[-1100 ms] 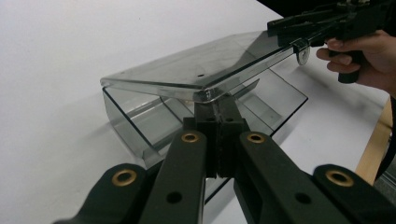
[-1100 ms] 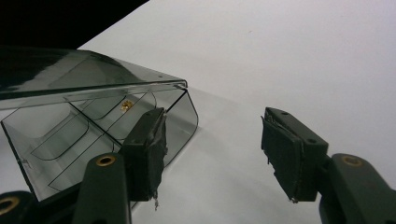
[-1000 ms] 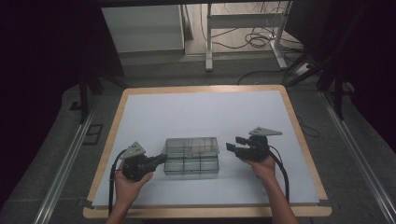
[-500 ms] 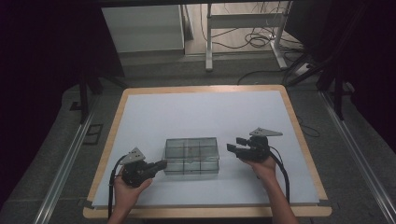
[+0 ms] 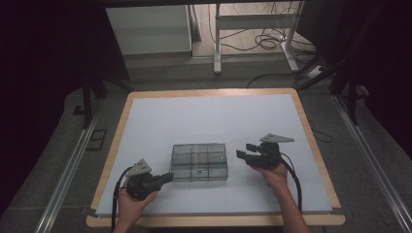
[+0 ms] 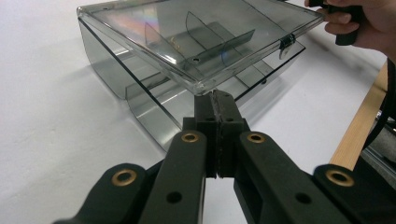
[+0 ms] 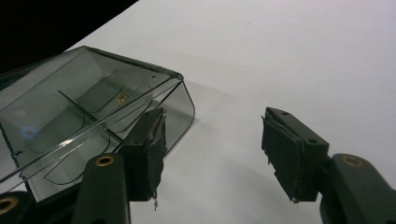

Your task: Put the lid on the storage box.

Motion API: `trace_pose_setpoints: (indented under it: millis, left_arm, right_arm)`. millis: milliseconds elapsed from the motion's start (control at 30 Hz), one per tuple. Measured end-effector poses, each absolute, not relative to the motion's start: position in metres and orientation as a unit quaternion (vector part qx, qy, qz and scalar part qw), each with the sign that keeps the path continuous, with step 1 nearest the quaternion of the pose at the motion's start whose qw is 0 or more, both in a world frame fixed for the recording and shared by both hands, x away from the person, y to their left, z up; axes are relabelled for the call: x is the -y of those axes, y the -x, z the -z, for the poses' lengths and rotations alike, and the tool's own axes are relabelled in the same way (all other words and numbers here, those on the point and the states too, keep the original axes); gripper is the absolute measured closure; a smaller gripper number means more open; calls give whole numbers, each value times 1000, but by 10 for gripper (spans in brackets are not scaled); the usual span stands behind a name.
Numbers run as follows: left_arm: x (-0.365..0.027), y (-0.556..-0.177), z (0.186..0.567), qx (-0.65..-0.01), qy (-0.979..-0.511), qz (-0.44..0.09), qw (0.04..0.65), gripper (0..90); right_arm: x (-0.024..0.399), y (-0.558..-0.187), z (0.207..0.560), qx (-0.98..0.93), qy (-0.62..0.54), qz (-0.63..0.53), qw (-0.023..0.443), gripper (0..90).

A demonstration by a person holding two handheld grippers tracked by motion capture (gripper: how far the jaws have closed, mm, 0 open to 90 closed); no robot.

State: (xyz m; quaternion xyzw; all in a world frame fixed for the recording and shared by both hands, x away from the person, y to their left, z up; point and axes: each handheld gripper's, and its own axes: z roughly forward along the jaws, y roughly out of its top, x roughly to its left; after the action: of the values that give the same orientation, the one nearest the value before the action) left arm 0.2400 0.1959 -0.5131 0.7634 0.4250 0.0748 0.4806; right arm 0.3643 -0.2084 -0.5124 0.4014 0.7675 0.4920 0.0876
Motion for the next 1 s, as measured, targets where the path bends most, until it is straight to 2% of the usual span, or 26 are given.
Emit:
trace_pose_setpoints:
  millis: [733,933,1000]
  left_arm:
    - [-206,-234,513,-428,-759,-83,483,898]
    - [-229,-241,514,-457,-744,-105,476,868]
    - [-236,-245,517,-469,-741,-118,466,812]
  right_arm:
    - [211,-362,514,-764,-401,-498,88,383]
    - [212,-360,512,-764,-399,-498,90,373]
    - [213,-359,512,-765,-398,-498,89,369]
